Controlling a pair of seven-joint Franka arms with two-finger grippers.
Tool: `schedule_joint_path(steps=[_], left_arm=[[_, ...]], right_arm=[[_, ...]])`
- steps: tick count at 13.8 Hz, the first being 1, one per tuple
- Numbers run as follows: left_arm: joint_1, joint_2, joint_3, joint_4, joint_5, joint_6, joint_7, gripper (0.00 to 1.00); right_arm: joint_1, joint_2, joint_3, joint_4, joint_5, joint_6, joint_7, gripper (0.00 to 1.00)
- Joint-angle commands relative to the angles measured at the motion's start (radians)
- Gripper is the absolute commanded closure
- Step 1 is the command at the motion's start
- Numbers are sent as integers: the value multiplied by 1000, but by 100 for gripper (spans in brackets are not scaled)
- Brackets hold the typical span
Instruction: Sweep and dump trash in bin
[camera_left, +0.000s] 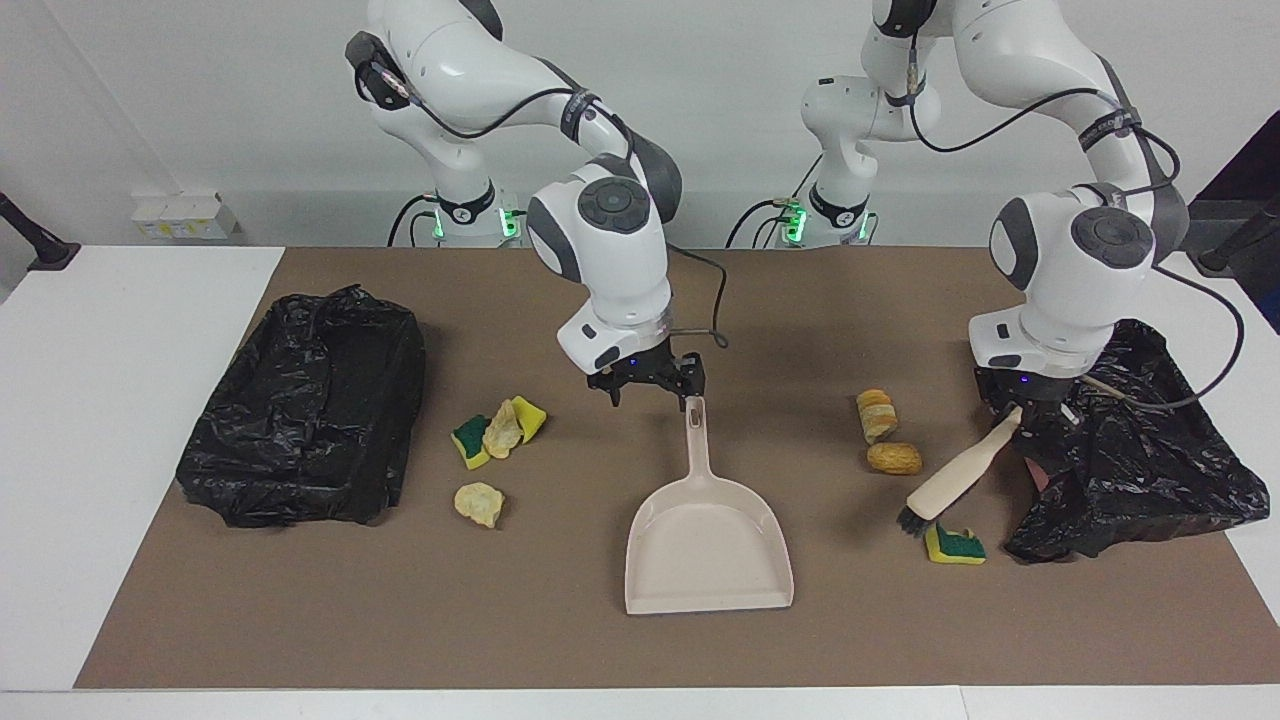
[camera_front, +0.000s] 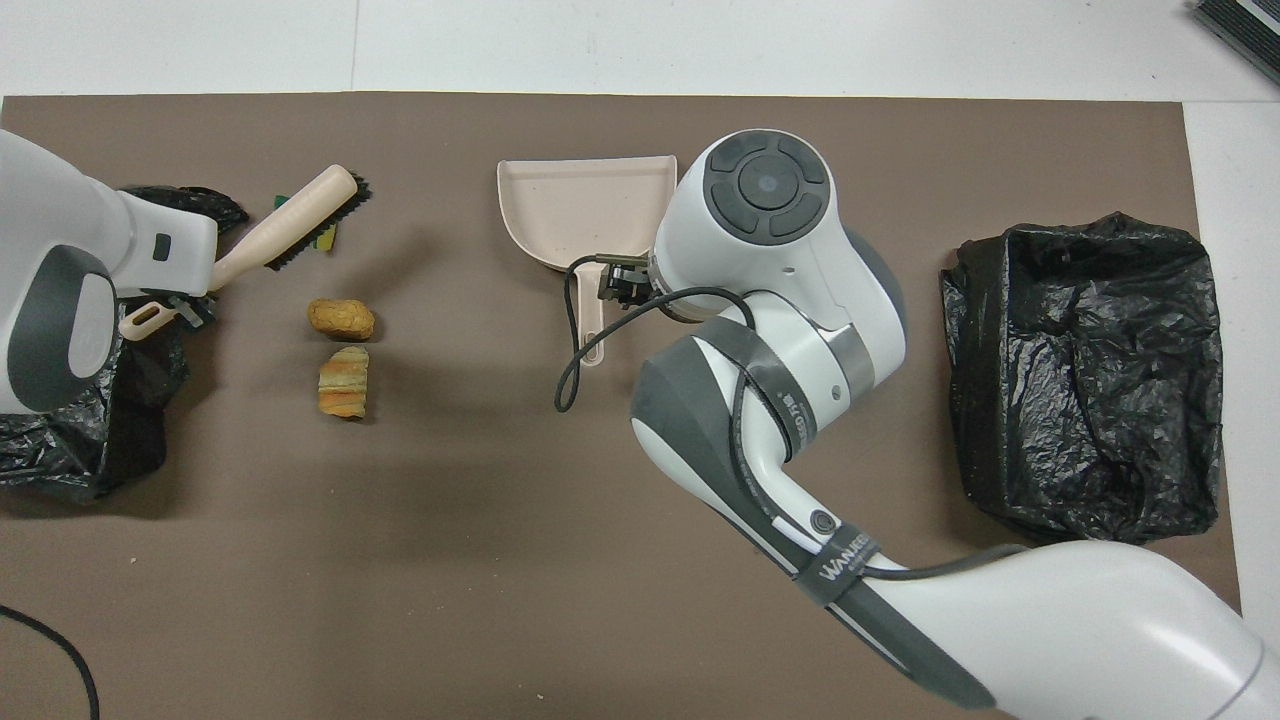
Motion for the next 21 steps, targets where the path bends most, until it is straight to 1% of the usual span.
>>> schedule_joint_path(steps=[1, 2, 4, 6, 7, 8, 10, 11, 12, 13, 14, 15, 16, 18, 20, 21], left_arm=[[29, 130, 16, 169, 17, 5, 48, 100], [52, 164, 16, 215, 19, 8, 48, 100], [62, 239, 16, 310, 19, 16, 47, 100], [75, 262, 16, 330, 20, 45, 47, 100], [66, 293, 16, 333, 34, 59, 44, 100], [54, 328, 16, 350, 74, 73, 44, 100], [65, 368, 11, 385, 88, 79, 44, 100], [63, 371, 11, 381, 89, 81, 45, 100], [60, 368, 13, 381, 91, 58, 47, 100], [54, 362, 13, 376, 95, 45, 48, 100], [54, 357, 13, 376, 96, 19, 48, 100], [57, 342, 11, 369, 96, 1, 48, 100], [54, 322, 11, 335, 94, -14, 48, 100], [46, 279, 11, 285, 94, -39, 48, 100], [43, 238, 5, 246, 91, -80, 47, 100], [26, 215, 5, 219, 91, -91, 47, 100]], right_arm=[[23, 87, 21, 51, -90, 46, 72, 0], [26, 103, 21, 51, -106, 66, 72, 0], [34, 129, 23, 46, -173, 105, 71, 0], [52, 158, 35, 43, -256, 123, 64, 0], [52, 158, 43, 45, -264, 123, 60, 0], [52, 160, 49, 43, -265, 123, 57, 0], [54, 158, 57, 40, -278, 122, 55, 0], [54, 158, 58, 37, -291, 122, 42, 12], [52, 158, 58, 36, -294, 119, 26, 35], [54, 158, 57, 37, -298, 122, 26, 50], [52, 158, 57, 37, -304, 123, 25, 59], [52, 158, 58, 37, -311, 122, 25, 80], [54, 154, 58, 39, -311, 113, 26, 100], [39, 111, 60, 39, -292, 80, 29, 100], [16, 69, 93, 19, -293, 21, -7, 100], [6, 21, 98, -13, -288, -11, -52, 100]])
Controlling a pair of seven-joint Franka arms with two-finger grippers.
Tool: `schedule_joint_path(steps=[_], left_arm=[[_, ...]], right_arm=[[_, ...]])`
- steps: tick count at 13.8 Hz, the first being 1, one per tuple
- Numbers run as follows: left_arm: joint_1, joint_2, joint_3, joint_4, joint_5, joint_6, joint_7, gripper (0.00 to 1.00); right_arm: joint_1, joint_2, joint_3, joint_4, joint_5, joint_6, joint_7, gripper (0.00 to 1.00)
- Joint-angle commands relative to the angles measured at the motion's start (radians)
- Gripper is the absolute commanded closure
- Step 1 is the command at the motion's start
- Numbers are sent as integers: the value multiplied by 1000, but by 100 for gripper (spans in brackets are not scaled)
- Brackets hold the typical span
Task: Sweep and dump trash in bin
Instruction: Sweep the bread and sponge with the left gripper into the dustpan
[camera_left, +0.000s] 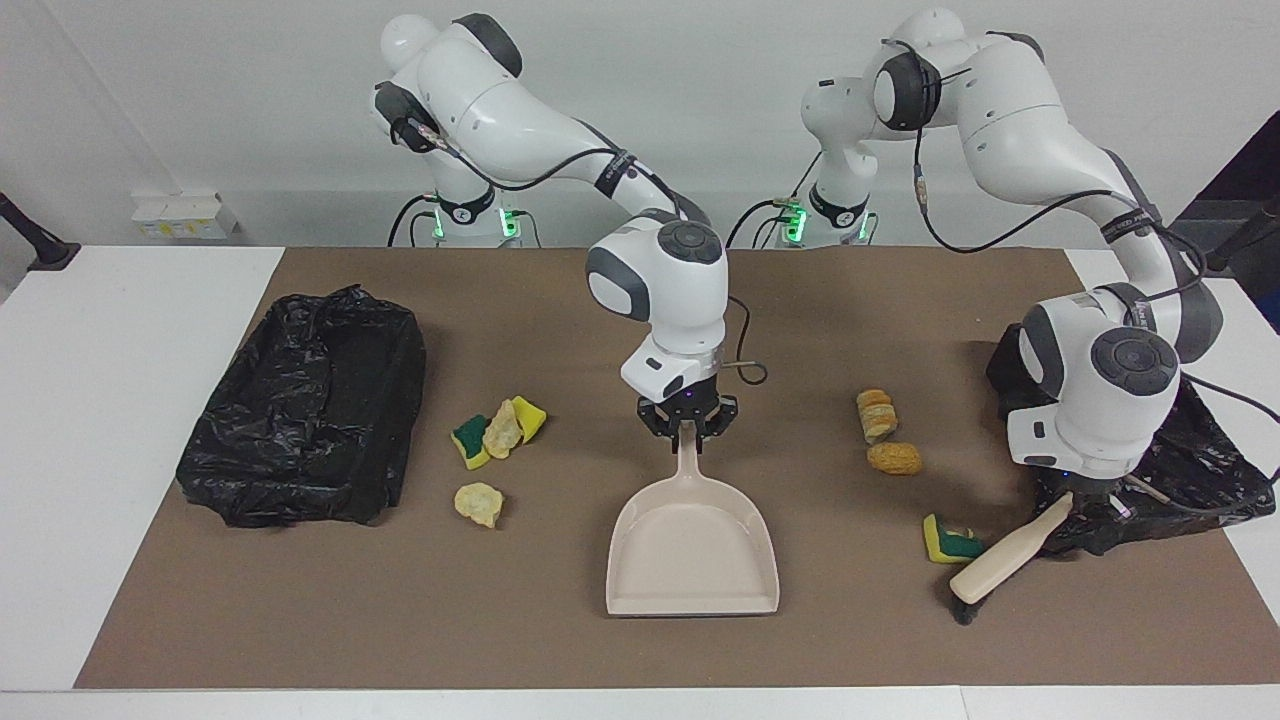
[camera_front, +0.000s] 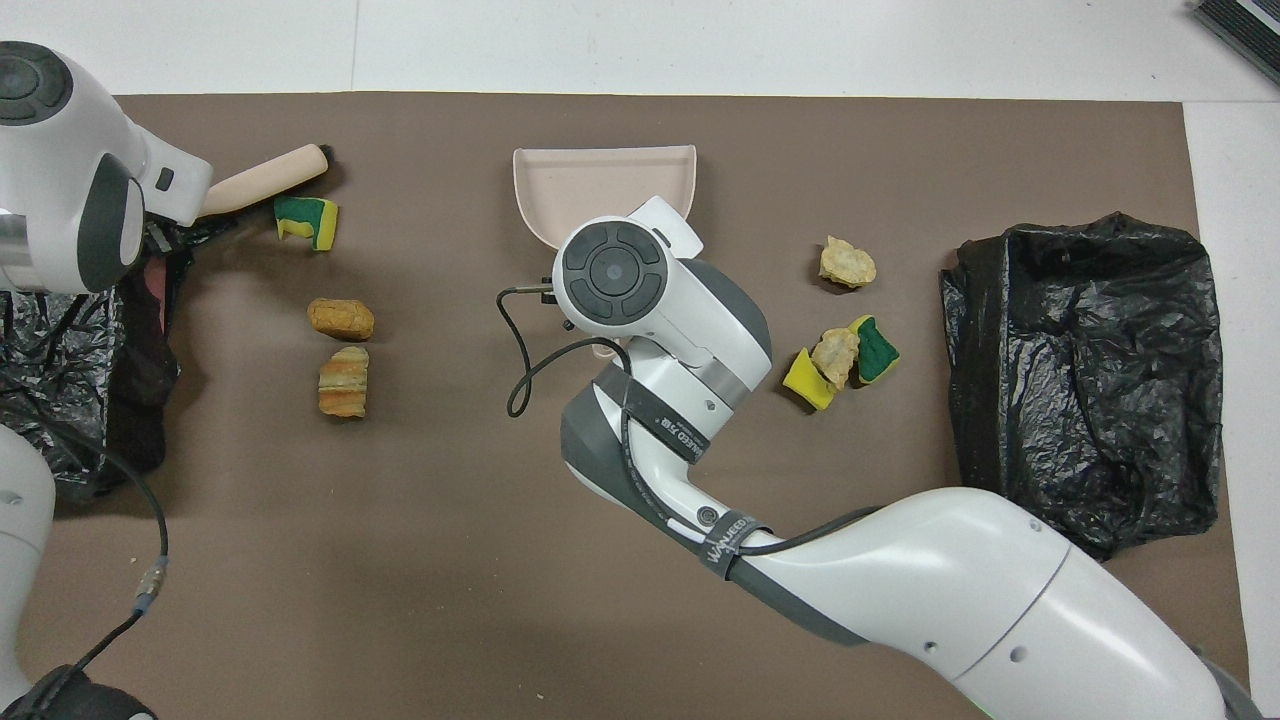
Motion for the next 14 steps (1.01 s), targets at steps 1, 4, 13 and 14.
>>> schedule_joint_path(steps=[1, 4, 13, 14], left_arm=[[-30, -103, 1, -134, 16, -38, -8, 100], [-64, -178, 1, -226, 10, -81, -70, 100], [-167, -383, -40, -467, -51, -202, -405, 100], [-169, -386, -59, -467, -62, -231, -431, 100]], right_arm=[[-55, -137, 35, -106, 25, -69, -108, 100], [-107, -346, 27, -330, 191, -60, -240, 100], [-121, -504, 15, -611, 360, 37, -1185, 100], [-115, -495, 15, -613, 359, 40, -1211, 100]])
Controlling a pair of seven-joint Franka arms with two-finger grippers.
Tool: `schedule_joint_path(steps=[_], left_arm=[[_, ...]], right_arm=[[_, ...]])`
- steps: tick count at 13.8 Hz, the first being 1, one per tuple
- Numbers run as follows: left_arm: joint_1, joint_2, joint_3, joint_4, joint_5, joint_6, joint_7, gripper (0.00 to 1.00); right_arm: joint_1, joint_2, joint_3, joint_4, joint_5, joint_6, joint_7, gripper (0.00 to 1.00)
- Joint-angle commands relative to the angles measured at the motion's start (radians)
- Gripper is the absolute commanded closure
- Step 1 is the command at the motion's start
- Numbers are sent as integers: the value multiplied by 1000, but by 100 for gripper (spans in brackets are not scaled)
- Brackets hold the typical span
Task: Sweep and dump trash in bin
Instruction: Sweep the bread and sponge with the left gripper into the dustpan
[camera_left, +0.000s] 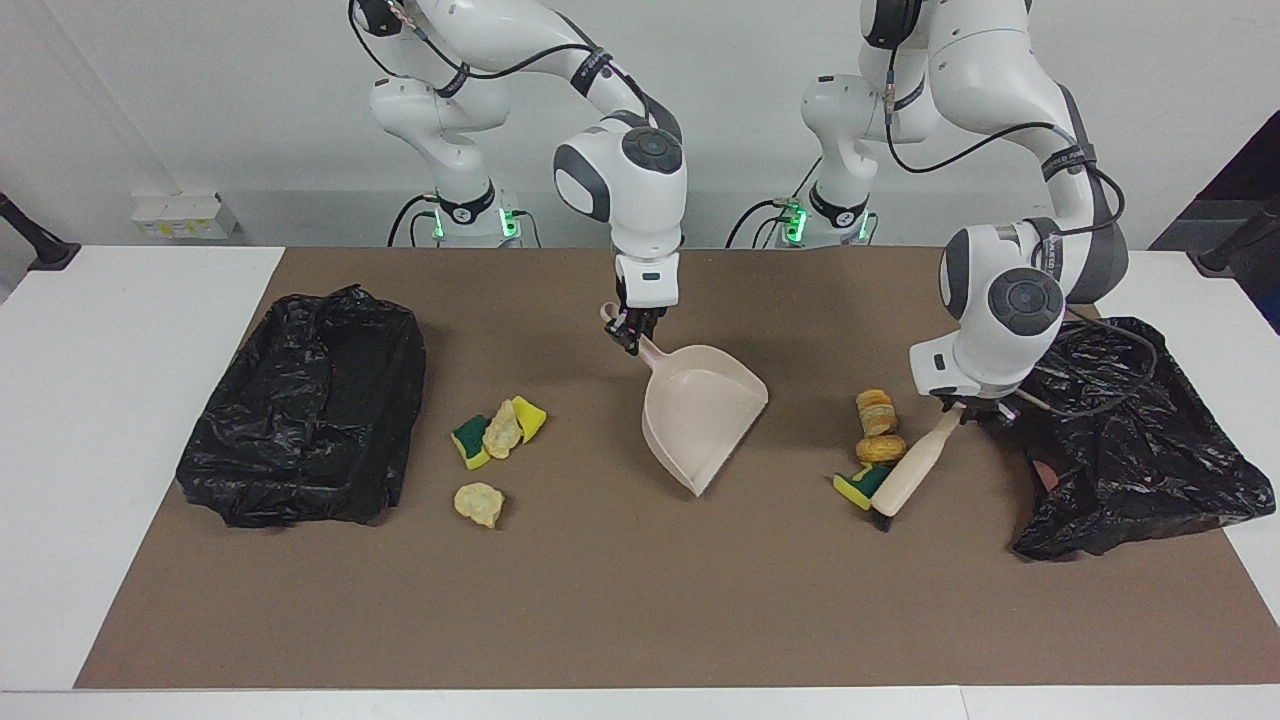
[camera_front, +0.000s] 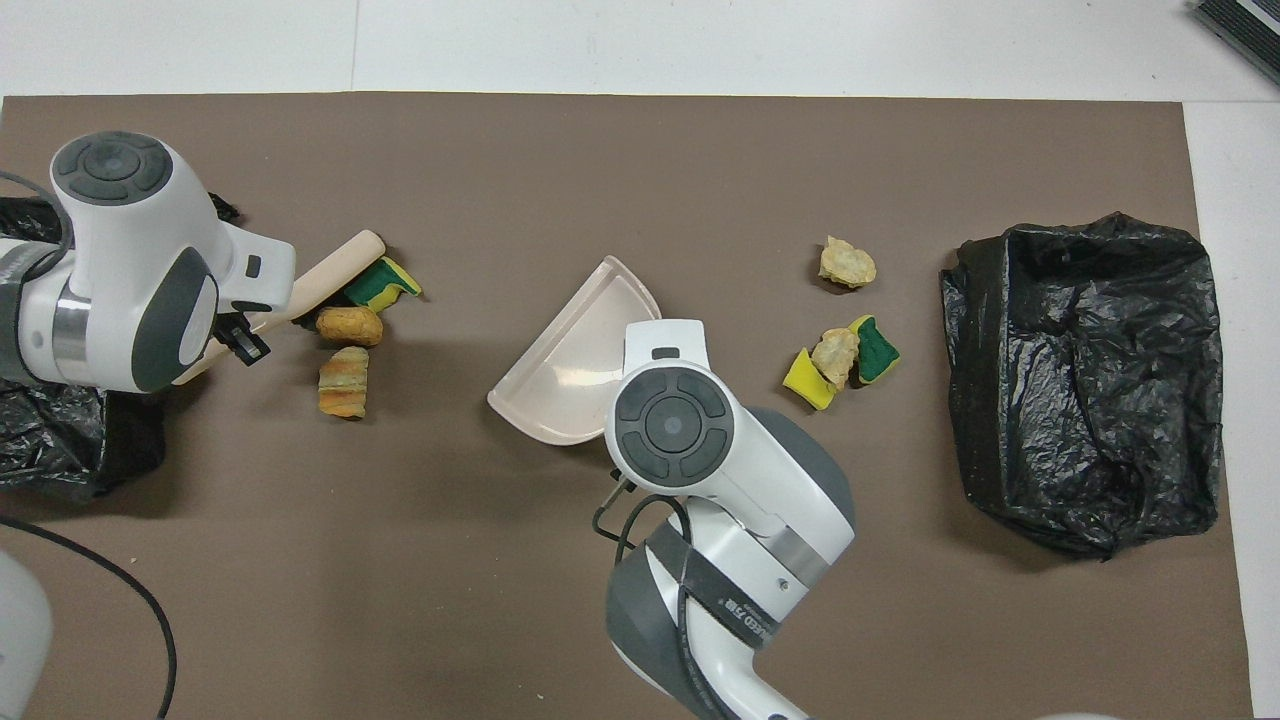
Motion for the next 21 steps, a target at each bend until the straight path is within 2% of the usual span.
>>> schedule_joint_path(steps=[1, 5, 8, 9, 12, 16, 19, 21], left_arm=[[-19, -59, -32, -50, -28, -51, -76, 100], [-17, -119, -37, -58, -28, -71, -141, 100], [24, -139, -37, -69, -29, -55, -357, 100], [39, -144, -37, -89, -32, -25, -383, 100], [69, -202, -34, -240, -34, 134, -454, 100], [21, -151, -40, -268, -106, 196, -552, 100], [-51, -182, -57, -322, -144, 186, -551, 100], [-77, -206, -109, -352, -178, 170, -541, 100]], right_arm=[[-8, -19, 4, -47, 31, 37, -136, 100], [-2, 36, 4, -55, 23, 114, -152, 100], [-7, 38, 5, -62, 48, 74, -192, 100], [-7, 38, 5, -59, 51, 73, -197, 100], [-7, 38, 4, -65, 49, 70, -256, 100], [-7, 44, 2, -84, 34, 85, -275, 100], [-5, 56, 1, -85, 25, 82, -287, 100], [-5, 56, 1, -85, 22, 80, -286, 100]])
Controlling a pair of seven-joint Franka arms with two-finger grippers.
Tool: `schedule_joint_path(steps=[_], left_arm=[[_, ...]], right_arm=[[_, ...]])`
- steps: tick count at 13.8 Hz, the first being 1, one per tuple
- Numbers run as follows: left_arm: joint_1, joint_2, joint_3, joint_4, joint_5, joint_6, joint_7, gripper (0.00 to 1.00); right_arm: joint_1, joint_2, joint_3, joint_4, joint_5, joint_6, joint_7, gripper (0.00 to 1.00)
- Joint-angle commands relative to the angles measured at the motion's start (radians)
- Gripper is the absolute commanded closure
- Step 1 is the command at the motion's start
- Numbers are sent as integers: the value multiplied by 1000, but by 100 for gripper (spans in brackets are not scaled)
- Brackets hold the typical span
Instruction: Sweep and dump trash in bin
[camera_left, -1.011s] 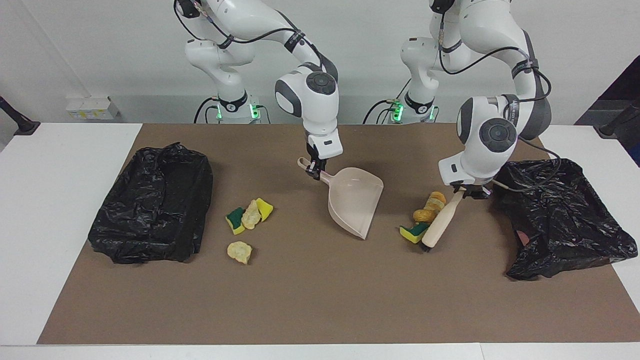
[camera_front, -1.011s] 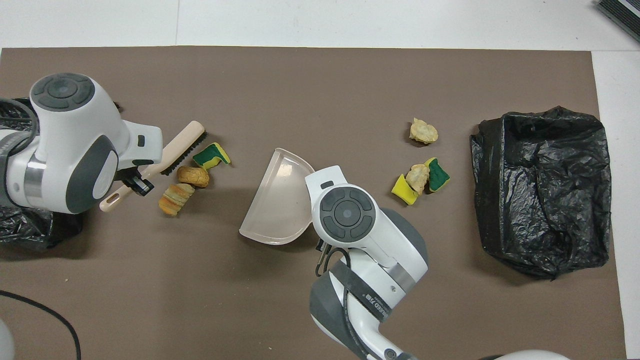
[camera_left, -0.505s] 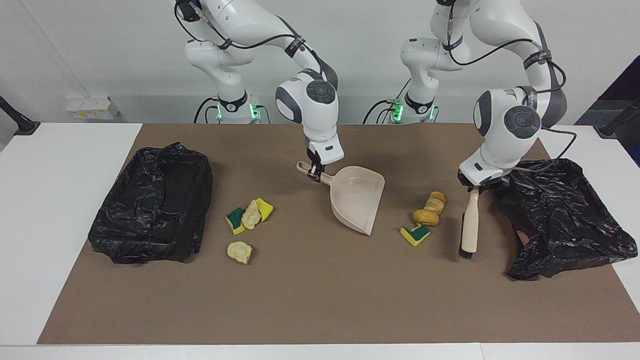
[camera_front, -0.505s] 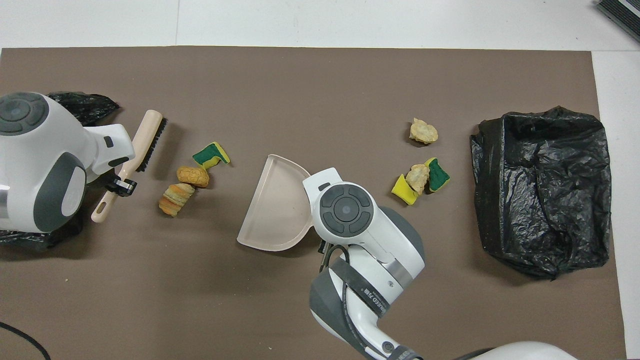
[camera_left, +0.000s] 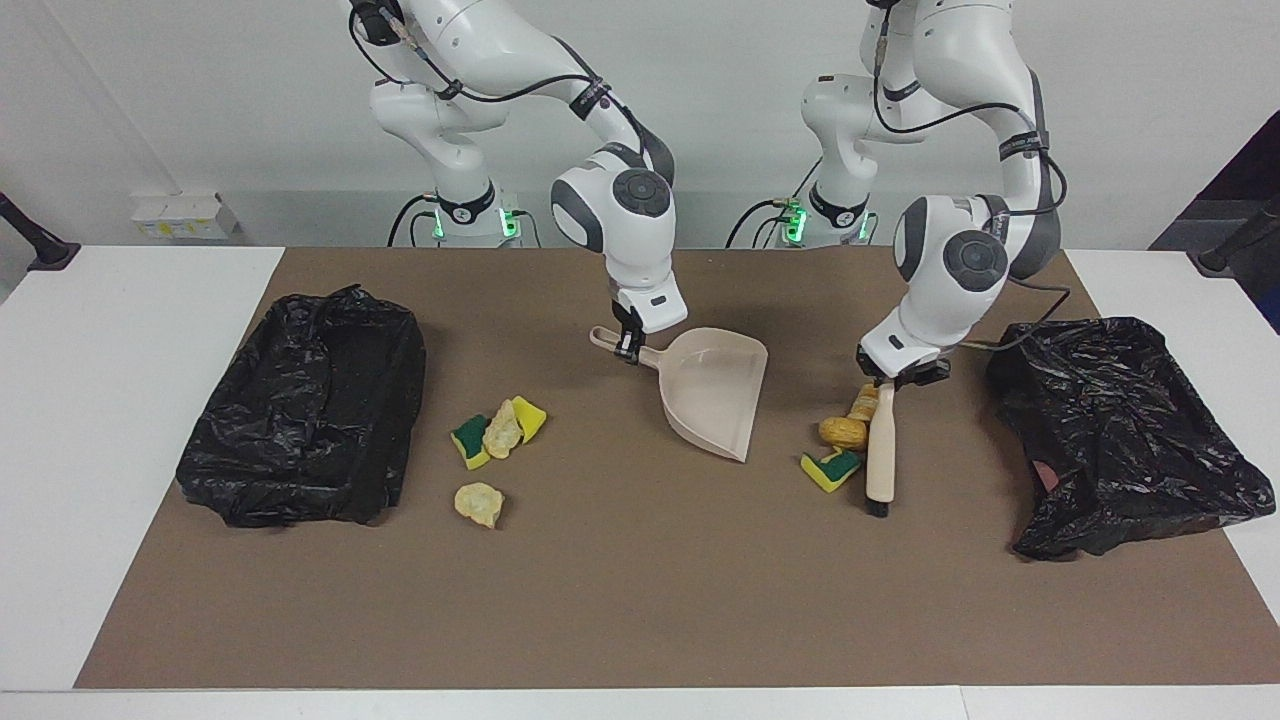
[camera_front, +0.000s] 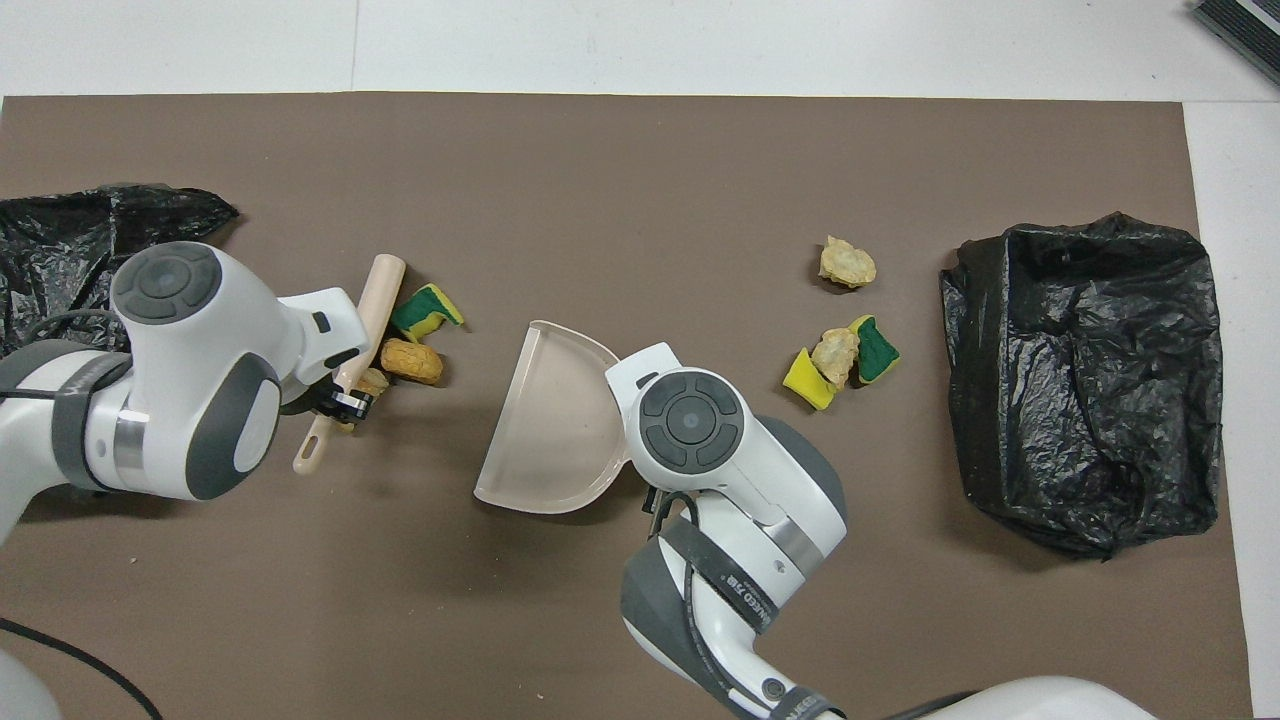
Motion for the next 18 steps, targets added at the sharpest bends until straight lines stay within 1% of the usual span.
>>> schedule_joint_path(steps=[1, 3, 5, 7, 9, 11, 12, 13, 14, 15, 16, 17, 18], left_arm=[[-31, -62, -76, -71, -37, -30, -3, 100], [-29, -79, -136, -64, -89, -139, -1, 100], [-29, -90, -194, -51, -164, -180, -13, 100], [-28, -136, -204, -26, -203, -228, -29, 100], [-14, -165, -193, -2, -203, -301, -30, 100], [46, -211, -184, -11, -203, -352, -49, 100], [78, -225, -181, -14, -192, -384, -87, 100], [95, -229, -175, -21, -163, -383, -149, 100], [103, -231, -161, -28, -96, -377, -205, 100], [104, -231, -141, -28, -65, -366, -245, 100], [106, -232, -116, -34, -59, -352, -292, 100], [106, -234, -80, -60, -57, -298, -340, 100], [107, -231, -67, -92, -59, -238, -405, 100]], right_arm=[[-7, 5, 3, -14, 7, 5, -42, 100], [-9, 5, 3, -14, 7, -3, -42, 100], [-9, 5, 3, -14, 7, -3, -40, 100], [-9, 5, 1, -14, 7, -3, -40, 100], [-9, 5, 1, -13, 7, -3, -40, 100], [-9, 5, 1, -13, 7, -3, -43, 100], [-9, 5, 1, -13, -7, 2, -61, 100], [-9, 8, 3, -13, -37, 16, -98, 100], [-9, 10, 3, -11, -45, 23, -100, 100], [-7, 5, 4, -14, -45, 31, -88, 100], [-5, 7, 6, -14, -45, 31, -77, 100], [-4, 17, 6, -18, -45, 34, -72, 100], [-4, 23, 6, -18, -47, 42, -72, 100]])
